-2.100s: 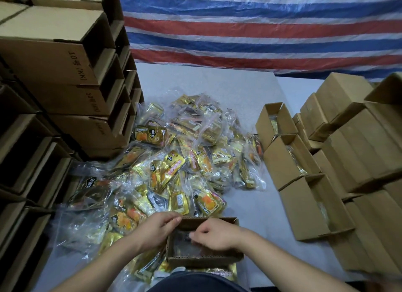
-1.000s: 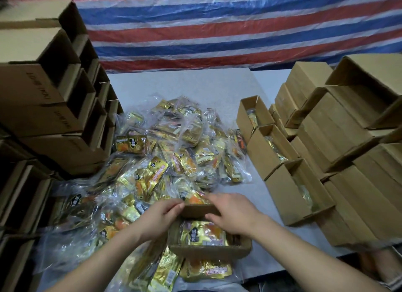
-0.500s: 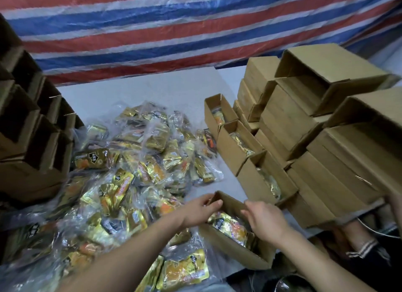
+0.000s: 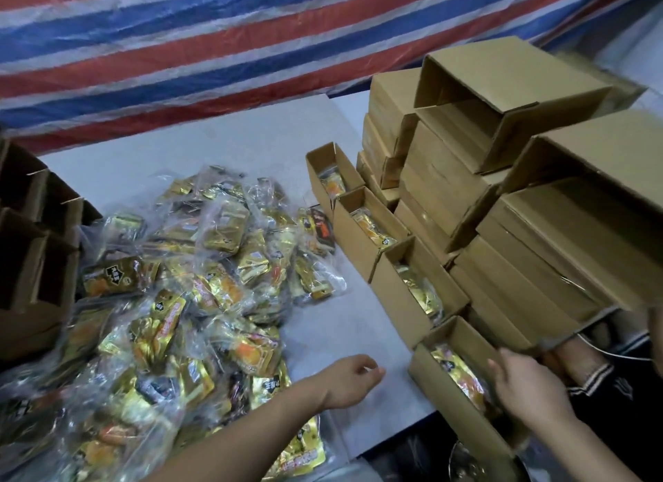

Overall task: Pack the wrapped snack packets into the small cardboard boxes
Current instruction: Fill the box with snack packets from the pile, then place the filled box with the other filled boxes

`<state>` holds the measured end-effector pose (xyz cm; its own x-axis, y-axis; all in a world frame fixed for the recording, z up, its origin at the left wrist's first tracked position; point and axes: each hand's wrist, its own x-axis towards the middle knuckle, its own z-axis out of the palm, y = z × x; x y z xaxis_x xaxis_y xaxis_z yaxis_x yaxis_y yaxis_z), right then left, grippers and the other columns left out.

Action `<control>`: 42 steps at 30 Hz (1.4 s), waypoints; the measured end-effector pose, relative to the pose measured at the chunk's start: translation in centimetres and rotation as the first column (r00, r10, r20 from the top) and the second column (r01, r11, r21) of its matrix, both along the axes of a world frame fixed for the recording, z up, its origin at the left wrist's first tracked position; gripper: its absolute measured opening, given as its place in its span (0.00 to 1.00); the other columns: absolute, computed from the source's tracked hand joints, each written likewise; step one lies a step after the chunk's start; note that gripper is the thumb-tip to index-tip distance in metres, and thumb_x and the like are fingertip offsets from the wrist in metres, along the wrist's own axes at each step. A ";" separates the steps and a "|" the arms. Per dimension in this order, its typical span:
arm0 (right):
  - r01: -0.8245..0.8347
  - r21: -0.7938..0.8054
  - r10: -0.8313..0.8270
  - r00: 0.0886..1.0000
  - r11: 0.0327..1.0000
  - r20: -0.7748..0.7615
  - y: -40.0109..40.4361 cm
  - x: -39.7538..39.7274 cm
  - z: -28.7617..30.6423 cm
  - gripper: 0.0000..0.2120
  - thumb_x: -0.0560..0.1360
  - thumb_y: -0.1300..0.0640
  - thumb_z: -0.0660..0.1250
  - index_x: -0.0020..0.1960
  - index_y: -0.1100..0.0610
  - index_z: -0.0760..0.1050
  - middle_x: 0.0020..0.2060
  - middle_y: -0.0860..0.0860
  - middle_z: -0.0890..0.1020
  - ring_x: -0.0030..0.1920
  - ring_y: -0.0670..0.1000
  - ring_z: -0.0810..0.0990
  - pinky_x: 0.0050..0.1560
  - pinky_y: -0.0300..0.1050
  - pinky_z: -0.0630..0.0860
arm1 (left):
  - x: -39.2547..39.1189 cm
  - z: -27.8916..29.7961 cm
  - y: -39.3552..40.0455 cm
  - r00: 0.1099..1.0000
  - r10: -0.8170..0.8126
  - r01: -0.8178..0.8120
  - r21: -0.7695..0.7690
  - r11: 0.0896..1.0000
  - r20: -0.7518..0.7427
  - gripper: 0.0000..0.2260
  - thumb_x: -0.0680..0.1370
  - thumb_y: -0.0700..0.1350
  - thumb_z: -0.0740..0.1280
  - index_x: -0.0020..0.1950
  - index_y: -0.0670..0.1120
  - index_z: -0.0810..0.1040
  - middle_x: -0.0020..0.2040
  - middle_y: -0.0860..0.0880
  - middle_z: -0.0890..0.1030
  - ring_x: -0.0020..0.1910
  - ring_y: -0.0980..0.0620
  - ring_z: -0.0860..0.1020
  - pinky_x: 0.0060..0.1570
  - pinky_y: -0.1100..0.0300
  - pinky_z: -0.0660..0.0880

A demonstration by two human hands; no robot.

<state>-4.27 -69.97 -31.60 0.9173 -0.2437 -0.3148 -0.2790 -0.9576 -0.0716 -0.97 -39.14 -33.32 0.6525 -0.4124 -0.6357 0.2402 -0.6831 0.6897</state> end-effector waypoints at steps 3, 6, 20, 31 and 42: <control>0.039 0.033 -0.039 0.999 0.999 0.002 0.6 1.4 -0.8 0.09 0.82 0.50 0.58 0.50 0.54 0.74 0.44 0.53 0.84 0.47 0.57 0.83 0.42 0.47 0.76 | 0.3 -0.1 -1.5 0.991 0.110 -0.113 -0.031 0.993 -0.081 0.20 0.82 0.60 0.56 0.58 0.46 0.76 0.56 0.44 0.80 0.45 0.50 0.78 0.54 0.54 0.77; 0.082 0.067 -0.083 0.997 0.994 0.008 1.5 1.5 -1.6 0.11 0.82 0.51 0.59 0.56 0.56 0.76 0.48 0.53 0.84 0.49 0.57 0.83 0.43 0.46 0.75 | 0.2 -0.4 -4.3 0.958 0.164 -0.178 -0.039 0.983 -0.235 0.26 0.80 0.64 0.56 0.66 0.45 0.73 0.61 0.43 0.78 0.44 0.51 0.80 0.51 0.54 0.79; 0.141 0.088 -0.153 0.977 0.986 0.149 1.9 2.2 -2.7 0.08 0.78 0.60 0.61 0.56 0.56 0.75 0.48 0.56 0.84 0.46 0.61 0.83 0.39 0.50 0.74 | 0.8 0.0 -14.2 0.892 0.262 -0.317 -0.097 0.943 -0.369 0.13 0.84 0.47 0.52 0.51 0.40 0.70 0.40 0.44 0.76 0.40 0.42 0.80 0.41 0.55 0.76; 0.089 0.187 -0.120 0.979 0.978 0.164 3.3 4.3 -2.0 0.25 0.75 0.66 0.65 0.72 0.58 0.70 0.61 0.58 0.80 0.54 0.63 0.81 0.49 0.53 0.77 | 2.8 -0.5 -14.3 0.879 0.402 -0.433 -0.074 0.899 -0.254 0.13 0.84 0.46 0.52 0.57 0.39 0.72 0.49 0.40 0.79 0.41 0.47 0.79 0.41 0.57 0.78; -0.095 0.168 0.047 0.962 0.981 0.269 5.8 7.1 -1.6 0.28 0.75 0.66 0.67 0.74 0.62 0.66 0.71 0.58 0.70 0.70 0.59 0.70 0.68 0.53 0.71 | 5.3 -0.5 -11.3 0.892 0.357 -0.405 -0.140 0.904 -0.276 0.15 0.84 0.53 0.51 0.62 0.46 0.69 0.50 0.47 0.74 0.52 0.46 0.78 0.42 0.59 0.73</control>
<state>2.79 -64.14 -33.25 0.9862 -0.1371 -0.0926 -0.1591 -0.9392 -0.3043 4.35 -50.44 -33.77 0.6224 -0.2902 -0.7269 0.6285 -0.3683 0.6851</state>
